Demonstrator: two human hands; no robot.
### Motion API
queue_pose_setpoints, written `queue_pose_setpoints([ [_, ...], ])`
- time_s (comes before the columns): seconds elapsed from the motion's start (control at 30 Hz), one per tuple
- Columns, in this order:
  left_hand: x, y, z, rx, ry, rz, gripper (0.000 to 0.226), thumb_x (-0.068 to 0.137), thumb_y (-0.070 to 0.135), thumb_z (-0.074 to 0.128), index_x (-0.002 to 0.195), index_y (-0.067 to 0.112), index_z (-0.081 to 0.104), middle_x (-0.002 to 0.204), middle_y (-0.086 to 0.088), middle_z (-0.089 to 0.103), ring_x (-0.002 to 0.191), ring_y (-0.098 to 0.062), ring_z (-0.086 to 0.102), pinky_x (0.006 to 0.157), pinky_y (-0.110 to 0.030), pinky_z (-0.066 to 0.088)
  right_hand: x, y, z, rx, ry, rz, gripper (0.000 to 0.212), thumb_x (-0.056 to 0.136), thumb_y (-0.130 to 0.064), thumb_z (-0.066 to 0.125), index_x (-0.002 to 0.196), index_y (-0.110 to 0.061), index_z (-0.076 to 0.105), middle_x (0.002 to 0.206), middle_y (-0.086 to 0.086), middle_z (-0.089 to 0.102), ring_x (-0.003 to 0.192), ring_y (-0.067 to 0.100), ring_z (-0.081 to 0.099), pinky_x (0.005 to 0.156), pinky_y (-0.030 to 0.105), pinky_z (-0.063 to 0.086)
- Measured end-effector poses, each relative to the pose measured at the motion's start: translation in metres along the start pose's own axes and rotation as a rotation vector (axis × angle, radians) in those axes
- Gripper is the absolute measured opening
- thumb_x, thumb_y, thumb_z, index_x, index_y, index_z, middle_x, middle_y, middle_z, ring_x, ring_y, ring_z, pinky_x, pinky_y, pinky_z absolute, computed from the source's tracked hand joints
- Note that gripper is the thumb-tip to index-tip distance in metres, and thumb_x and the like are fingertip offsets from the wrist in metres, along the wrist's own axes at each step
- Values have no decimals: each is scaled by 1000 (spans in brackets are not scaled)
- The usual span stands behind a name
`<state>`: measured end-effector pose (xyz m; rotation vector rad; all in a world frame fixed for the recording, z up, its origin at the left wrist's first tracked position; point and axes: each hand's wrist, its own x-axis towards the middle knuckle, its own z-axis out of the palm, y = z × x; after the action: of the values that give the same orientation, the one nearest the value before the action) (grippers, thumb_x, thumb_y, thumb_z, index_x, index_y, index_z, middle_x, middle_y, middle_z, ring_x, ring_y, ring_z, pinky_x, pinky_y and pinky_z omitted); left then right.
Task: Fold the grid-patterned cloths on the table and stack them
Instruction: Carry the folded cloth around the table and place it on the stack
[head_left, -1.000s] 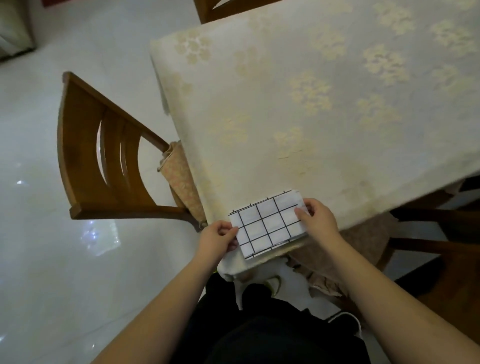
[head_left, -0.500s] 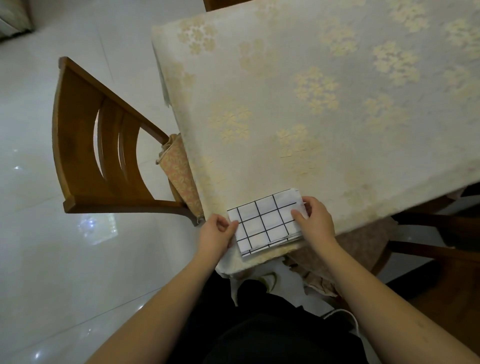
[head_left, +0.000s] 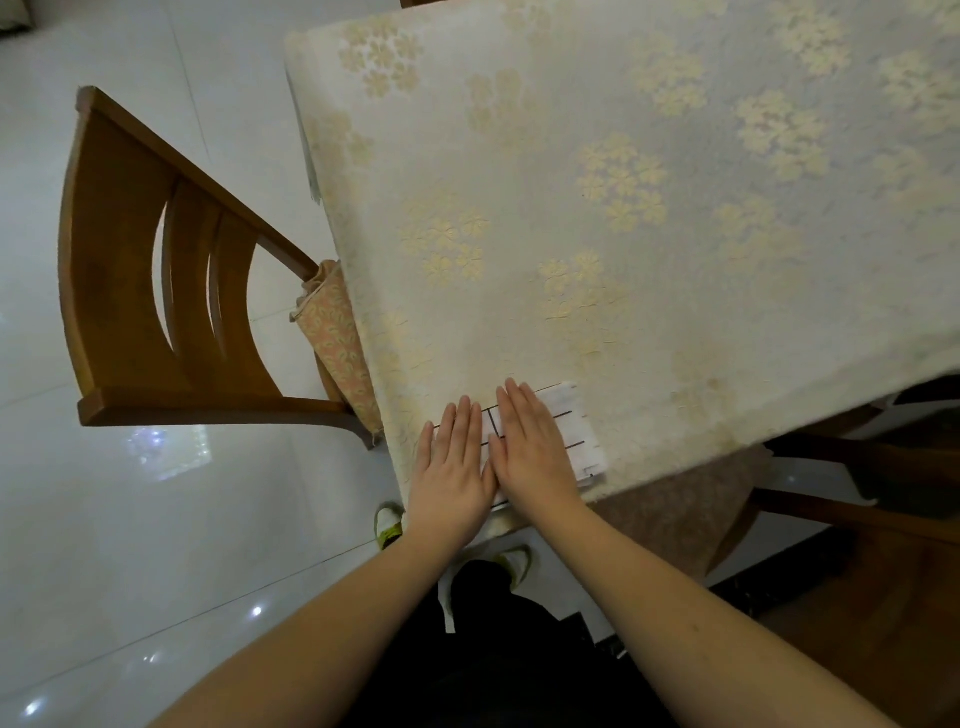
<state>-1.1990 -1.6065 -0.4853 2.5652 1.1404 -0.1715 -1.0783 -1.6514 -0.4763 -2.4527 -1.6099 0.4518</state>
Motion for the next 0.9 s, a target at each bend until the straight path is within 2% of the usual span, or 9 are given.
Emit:
queue_pose_setpoints([
  [0.1, 1, -1, 4, 8, -31, -17, 66, 102, 45, 4, 154, 8, 23, 162, -9, 19, 150, -22, 15, 121, -41, 6, -3, 6, 11, -59, -66, 62, 61, 97, -37, 26, 150, -8, 34, 158, 7, 30, 146, 19, 25, 119, 32, 3],
  [0.2, 1, -7, 3, 5, -19, 12, 68, 100, 51, 19, 154, 10, 24, 162, -8, 19, 150, -21, 17, 121, -42, 9, -4, 14, 11, -88, -72, 91, 64, 97, -41, 27, 153, -11, 26, 161, 5, 22, 148, 17, 20, 119, 33, 3],
  [0.3, -2, -23, -2, 21, -37, -5, 82, 94, 64, 29, 156, 12, 16, 164, -4, 11, 151, -19, 11, 121, -44, 7, -9, 30, 8, -109, -58, 134, 70, 96, -48, 24, 156, -13, 13, 164, 3, 8, 151, 16, 8, 120, 36, 4],
  [0.4, -3, -44, -7, 87, -110, 20, 96, 88, 77, 25, 156, 16, -3, 164, 1, -7, 151, -16, -5, 121, -42, -1, -13, 41, 6, -79, -55, 207, 74, 96, -52, 19, 156, -14, -1, 164, 3, -7, 151, 16, -4, 121, 36, 0],
  [0.5, 0, -55, -11, 142, -141, 62, 103, 83, 83, 20, 157, 14, 0, 164, -1, -4, 151, -18, -1, 120, -40, 0, -12, 42, 5, -59, -78, 243, 77, 94, -54, 15, 154, -13, -12, 162, 3, -18, 150, 15, -13, 121, 34, -4],
  [0.6, 1, -53, -12, 173, -153, 70, 105, 82, 85, 14, 156, 11, 5, 164, -5, 0, 151, -21, 3, 119, -41, 2, -11, 42, 3, -49, -86, 237, 78, 93, -55, 11, 153, -13, -15, 160, 2, -21, 149, 15, -16, 121, 34, -6],
  [0.73, 2, -51, -15, 167, -187, 69, 106, 79, 86, 5, 154, 13, -13, 161, -2, -18, 149, -21, -14, 121, -41, -6, -12, 41, 1, -42, -89, 232, 78, 95, -54, 15, 154, -12, -12, 161, 2, -20, 149, 14, -15, 121, 34, -6],
  [0.9, 3, -44, -29, 205, -250, 61, 103, 84, 83, 20, 152, 16, -21, 158, -1, -28, 148, -21, -21, 121, -46, -4, -10, 43, -6, -46, -158, 207, 77, 97, -54, 13, 153, -10, -15, 161, 5, -21, 148, 15, -19, 120, 33, -12],
])
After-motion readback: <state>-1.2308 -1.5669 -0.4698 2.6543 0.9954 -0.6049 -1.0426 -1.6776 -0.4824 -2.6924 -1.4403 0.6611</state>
